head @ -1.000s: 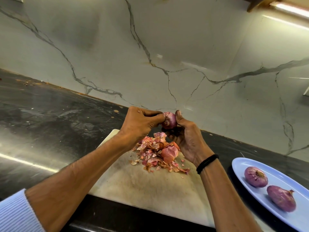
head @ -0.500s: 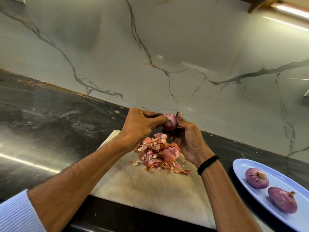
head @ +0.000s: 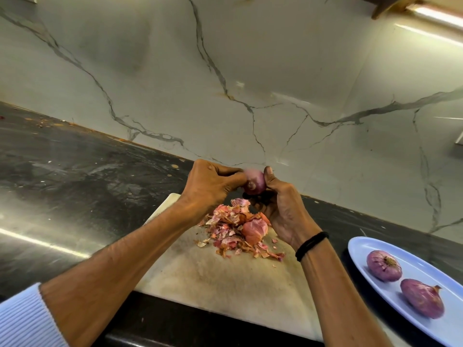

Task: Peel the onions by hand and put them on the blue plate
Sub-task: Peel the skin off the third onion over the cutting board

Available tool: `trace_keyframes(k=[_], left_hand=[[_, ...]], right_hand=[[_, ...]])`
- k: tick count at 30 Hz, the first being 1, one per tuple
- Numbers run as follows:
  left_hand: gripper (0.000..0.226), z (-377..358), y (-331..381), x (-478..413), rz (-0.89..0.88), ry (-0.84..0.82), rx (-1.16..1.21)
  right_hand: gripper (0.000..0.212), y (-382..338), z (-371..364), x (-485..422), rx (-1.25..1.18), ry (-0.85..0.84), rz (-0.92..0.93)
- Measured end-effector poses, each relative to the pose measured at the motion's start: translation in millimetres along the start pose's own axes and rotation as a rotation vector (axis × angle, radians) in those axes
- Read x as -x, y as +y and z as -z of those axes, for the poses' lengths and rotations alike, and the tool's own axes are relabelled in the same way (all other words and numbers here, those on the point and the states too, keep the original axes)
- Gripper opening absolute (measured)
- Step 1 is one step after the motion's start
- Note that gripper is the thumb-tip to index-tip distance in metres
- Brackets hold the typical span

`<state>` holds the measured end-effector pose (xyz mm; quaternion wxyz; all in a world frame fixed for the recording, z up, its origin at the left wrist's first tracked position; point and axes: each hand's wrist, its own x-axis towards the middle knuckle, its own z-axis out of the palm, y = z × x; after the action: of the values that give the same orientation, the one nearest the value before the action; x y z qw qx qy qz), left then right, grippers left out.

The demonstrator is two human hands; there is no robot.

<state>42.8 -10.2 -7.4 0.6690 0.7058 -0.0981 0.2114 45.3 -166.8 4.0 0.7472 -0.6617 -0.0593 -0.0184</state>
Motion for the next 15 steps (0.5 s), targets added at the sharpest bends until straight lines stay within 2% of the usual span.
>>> trace_keyframes(k=[7,12,15], left_hand=[[0.019,-0.8,-0.6,0.4,-0.001,-0.022,0.082],[0.035,-2.1,-2.0,-0.2,-0.021,-0.07,0.037],[0.035,-3.0,-3.2,-0.8,-0.039,-0.077,0.01]], right_hand=[[0.045,-2.5,0.7,1.7,-0.022,0.013,-0.002],[0.047,-2.7,0.2,1.8,-0.024,-0.009,0.004],[0.048,-2.2,-0.6,1.4,-0.023,-0.021,0.003]])
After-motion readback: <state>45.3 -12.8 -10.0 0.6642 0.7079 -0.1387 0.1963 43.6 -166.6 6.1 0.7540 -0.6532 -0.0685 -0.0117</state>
